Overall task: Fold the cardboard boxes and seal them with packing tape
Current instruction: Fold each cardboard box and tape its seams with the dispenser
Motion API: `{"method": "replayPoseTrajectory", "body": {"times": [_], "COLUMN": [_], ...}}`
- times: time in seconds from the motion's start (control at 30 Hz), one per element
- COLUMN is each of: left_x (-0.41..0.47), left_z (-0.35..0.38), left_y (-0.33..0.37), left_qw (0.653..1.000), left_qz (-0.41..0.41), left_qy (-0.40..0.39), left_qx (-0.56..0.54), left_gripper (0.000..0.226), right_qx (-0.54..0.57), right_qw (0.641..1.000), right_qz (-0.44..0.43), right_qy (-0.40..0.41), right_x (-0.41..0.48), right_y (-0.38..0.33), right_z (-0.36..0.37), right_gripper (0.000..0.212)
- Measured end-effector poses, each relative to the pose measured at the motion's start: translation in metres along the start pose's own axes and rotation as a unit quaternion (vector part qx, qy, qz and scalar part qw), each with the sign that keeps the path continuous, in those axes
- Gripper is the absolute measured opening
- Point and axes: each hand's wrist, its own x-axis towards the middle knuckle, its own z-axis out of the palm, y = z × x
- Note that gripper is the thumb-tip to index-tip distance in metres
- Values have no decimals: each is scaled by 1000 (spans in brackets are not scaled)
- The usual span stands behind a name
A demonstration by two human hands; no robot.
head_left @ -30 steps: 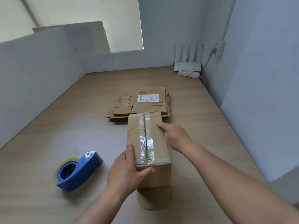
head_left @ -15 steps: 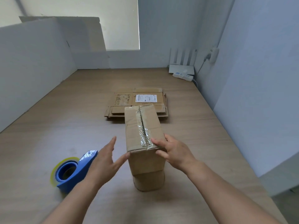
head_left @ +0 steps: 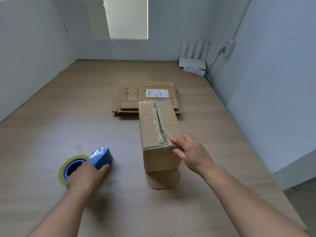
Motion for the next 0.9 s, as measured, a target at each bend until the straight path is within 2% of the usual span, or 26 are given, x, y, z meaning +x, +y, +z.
{"method": "replayPoseTrajectory", "body": {"times": [0.27, 0.33, 0.4, 0.47, 0.53, 0.7, 0.83, 0.9], "left_x": [28, 22, 10, -7, -23, -57, -70, -73], "left_z": [-6, -9, -14, -25, -38, -77, -92, -96], "left_y": [-2, -1, 3, 8, 10, 19, 26, 29], "left_qw": [997, 997, 988, 965, 944, 901, 887, 886], "left_qz": [-6, 26, 66, 115, 174, 316, 357, 363], "left_qy": [-53, -51, -62, -90, -108, -148, -160, -165], "left_qx": [-59, -53, -122, -218, -258, -258, -245, -236], "left_gripper": [51, 50, 51, 45, 37, 43, 48, 51], "right_qx": [6, -4, -14, -15, -3, 33, 16, 80], "right_qw": [1000, 1000, 1000, 1000, 1000, 999, 999, 996], "right_qz": [18, 19, 16, 17, 22, 22, 26, 0], "right_qy": [-9, -13, -14, -11, -3, 17, 22, 26], "right_x": [1, 1, 1, 1, 0, 4, 7, 5], "right_y": [-3, -2, -1, 1, 2, 1, -10, -23], "right_z": [-3, -5, -5, -4, -3, -8, -24, -37], "right_gripper": [46, 46, 47, 47, 47, 44, 44, 46]}}
